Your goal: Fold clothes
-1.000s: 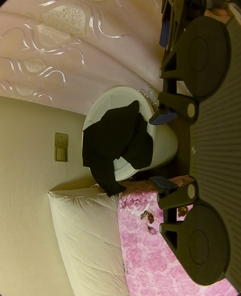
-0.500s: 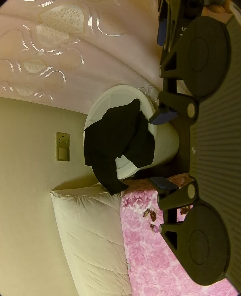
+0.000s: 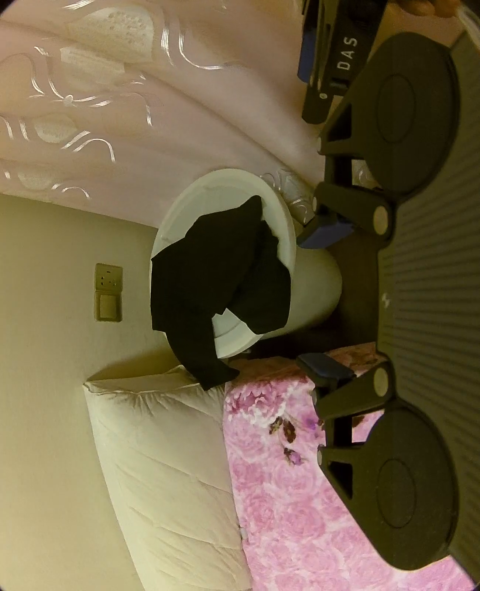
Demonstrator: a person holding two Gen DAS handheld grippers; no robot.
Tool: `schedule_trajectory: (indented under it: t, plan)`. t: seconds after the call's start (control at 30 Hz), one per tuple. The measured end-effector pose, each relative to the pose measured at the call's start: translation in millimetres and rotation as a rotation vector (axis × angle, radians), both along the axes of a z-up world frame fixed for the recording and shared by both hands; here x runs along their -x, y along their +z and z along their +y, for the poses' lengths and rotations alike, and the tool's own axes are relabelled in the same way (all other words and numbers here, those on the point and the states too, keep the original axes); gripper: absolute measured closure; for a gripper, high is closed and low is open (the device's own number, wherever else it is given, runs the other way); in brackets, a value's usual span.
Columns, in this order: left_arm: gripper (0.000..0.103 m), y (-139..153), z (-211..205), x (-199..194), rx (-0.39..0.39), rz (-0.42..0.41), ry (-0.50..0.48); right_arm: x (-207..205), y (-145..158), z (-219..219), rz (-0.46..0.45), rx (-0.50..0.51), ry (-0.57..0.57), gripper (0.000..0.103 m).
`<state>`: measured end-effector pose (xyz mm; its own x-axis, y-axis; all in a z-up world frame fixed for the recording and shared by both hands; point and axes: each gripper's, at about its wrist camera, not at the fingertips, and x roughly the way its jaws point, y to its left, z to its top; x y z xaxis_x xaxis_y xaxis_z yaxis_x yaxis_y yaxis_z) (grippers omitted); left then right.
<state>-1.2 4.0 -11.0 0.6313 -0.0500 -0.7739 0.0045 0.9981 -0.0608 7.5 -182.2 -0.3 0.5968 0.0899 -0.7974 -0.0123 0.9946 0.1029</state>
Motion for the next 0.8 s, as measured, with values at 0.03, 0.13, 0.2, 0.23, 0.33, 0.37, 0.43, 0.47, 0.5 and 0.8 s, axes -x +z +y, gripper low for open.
schedule_trajectory:
  t: [0.03, 0.13, 0.2, 0.23, 0.33, 0.37, 0.43, 0.47, 0.5, 0.8]
  plan:
    - [0.044, 0, 0, 0, -0.002, 0.001, -0.001, -1, 0, -1, 0.0, -0.002, -0.002, 0.051]
    - [0.044, 0, 2, -2, -0.005, 0.004, -0.002, -2, 0, -1, -0.001, -0.007, -0.003, 0.051]
    - [0.044, 0, 3, -3, -0.007, 0.005, -0.001, -4, 0, 0, -0.003, -0.01, -0.002, 0.051]
    - [0.044, 0, 4, -4, -0.008, 0.005, -0.001, -4, -1, 0, -0.004, -0.011, -0.001, 0.051]
    - [0.044, 0, 8, -8, 0.005, 0.008, 0.0, -9, -1, 1, -0.006, -0.016, 0.002, 0.051]
    - [0.044, 0, 10, -10, 0.01, 0.008, 0.0, -10, -2, 0, -0.007, -0.02, 0.003, 0.051]
    - [0.045, -2, 15, -12, 0.025, -0.007, 0.014, -15, -3, -1, -0.009, -0.022, 0.003, 0.051]
    - [0.047, -2, 17, -13, 0.037, -0.017, 0.02, -17, -3, -1, -0.01, -0.021, 0.005, 0.051]
    - [0.049, -3, 21, -15, 0.059, -0.026, 0.029, -20, -5, -2, -0.01, -0.02, 0.005, 0.051]
    - [0.05, -31, 35, -43, 0.104, 0.037, 0.114, -52, -23, -18, -0.001, -0.036, -0.001, 0.051]
